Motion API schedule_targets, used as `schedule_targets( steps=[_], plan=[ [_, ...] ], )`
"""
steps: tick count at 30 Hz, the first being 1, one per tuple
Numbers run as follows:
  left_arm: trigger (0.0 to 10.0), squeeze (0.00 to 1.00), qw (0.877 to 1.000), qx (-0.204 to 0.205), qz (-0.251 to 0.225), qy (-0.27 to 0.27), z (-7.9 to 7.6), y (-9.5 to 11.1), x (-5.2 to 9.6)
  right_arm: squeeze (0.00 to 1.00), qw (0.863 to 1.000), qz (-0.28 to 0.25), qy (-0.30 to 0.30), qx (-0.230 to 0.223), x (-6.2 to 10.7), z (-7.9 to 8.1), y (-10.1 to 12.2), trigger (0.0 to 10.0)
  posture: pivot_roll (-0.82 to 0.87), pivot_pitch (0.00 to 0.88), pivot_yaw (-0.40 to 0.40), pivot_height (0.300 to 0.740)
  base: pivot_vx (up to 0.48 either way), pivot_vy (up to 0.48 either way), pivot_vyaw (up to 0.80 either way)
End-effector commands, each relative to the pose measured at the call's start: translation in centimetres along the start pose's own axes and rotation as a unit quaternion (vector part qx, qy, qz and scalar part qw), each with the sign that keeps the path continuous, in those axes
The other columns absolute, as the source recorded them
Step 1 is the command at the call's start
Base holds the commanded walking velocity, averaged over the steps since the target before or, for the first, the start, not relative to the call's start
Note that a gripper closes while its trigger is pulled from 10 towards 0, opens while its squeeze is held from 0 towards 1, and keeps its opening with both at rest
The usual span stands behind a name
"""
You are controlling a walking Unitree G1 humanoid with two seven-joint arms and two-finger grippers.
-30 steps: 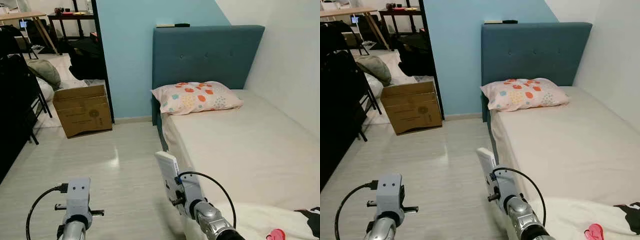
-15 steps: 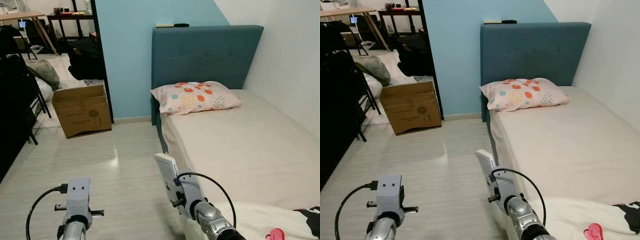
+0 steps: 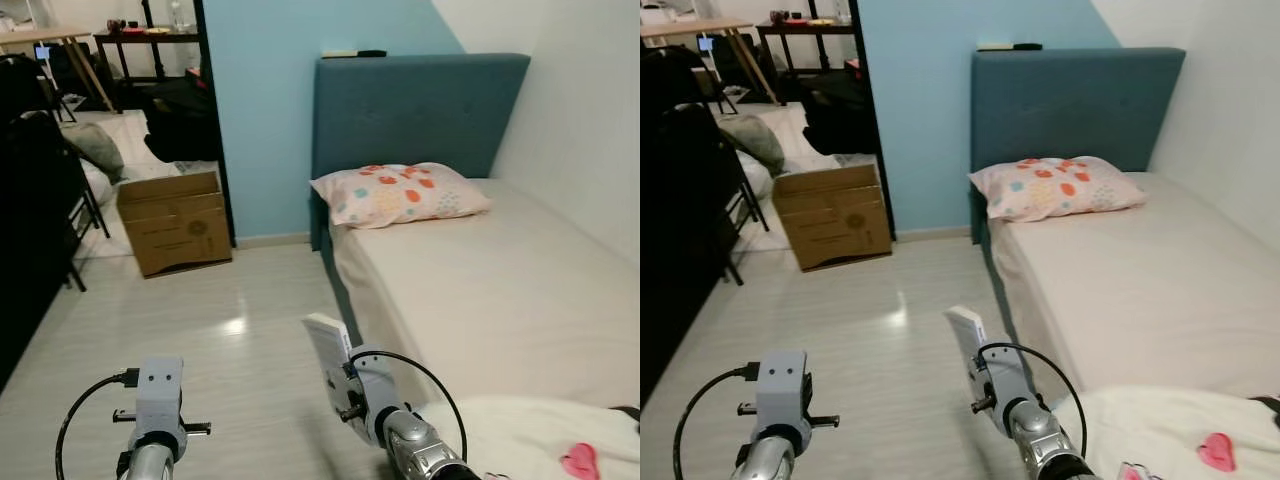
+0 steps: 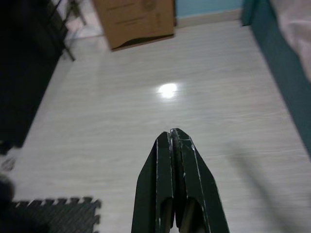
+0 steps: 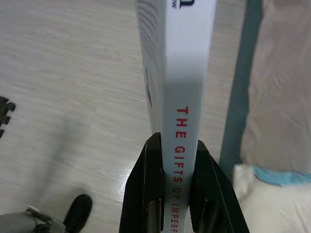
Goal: Clean up the room
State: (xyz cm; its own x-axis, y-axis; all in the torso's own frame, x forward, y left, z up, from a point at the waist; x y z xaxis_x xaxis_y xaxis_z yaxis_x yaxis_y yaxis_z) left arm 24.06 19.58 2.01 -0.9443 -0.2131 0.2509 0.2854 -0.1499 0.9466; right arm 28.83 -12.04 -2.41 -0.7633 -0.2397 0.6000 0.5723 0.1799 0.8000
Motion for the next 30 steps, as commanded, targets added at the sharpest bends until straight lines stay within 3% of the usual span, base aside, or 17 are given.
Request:
schedule_targets(
  steps=[1,10,22,30],
  plan=[
    [10.0,0.0,1.0,-0.006,0.01,-0.008,-0.2,-0.3,0.0,0.0,1.0,-0.014,-0.007,-0.001,0.0,-0.5,0.8,10.0,0.02,0.0,-0.029,0.74,0.0,0.0,0.0],
    [10.0,0.0,1.0,-0.015,0.018,-0.008,-0.2,-0.5,-0.2,0.0,1.0,-0.007,-0.009,-0.003,0.0,-0.7,0.5,10.0,0.01,0.0,-0.027,0.74,0.0,0.0,0.0],
    [10.0,0.0,1.0,0.005,0.017,0.0,-0.6,-0.6,0.1,0.0,1.0,-0.024,-0.01,0.006,0.0,-1.1,1.2,10.0,0.0,0.0,-0.039,0.74,0.0,0.0,0.0],
    [10.0,0.0,1.0,0.015,0.019,0.008,-1.0,-0.7,0.0,0.0,0.997,-0.053,-0.051,0.015,0.4,-2.7,2.2,10.0,-0.03,0.0,-0.037,0.74,0.0,0.0,0.0]
  ],
)
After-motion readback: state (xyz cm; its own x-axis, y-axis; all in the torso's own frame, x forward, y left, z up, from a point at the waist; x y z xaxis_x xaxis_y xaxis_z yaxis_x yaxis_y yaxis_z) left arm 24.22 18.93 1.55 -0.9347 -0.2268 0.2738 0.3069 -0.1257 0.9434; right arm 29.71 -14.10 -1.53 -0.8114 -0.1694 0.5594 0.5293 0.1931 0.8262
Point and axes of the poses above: a point about 5 cm out from each wrist's last joint towards the gripper, its own x axis pointing back from the gripper into the wrist, its own y axis along the axis of the wrist's last joint, z = x × y, the point moved 1 cm from there along -x, pointing out of the wrist towards the gripper, and after that the axes turned 5 degrees about -x, right-handed, at the moved point
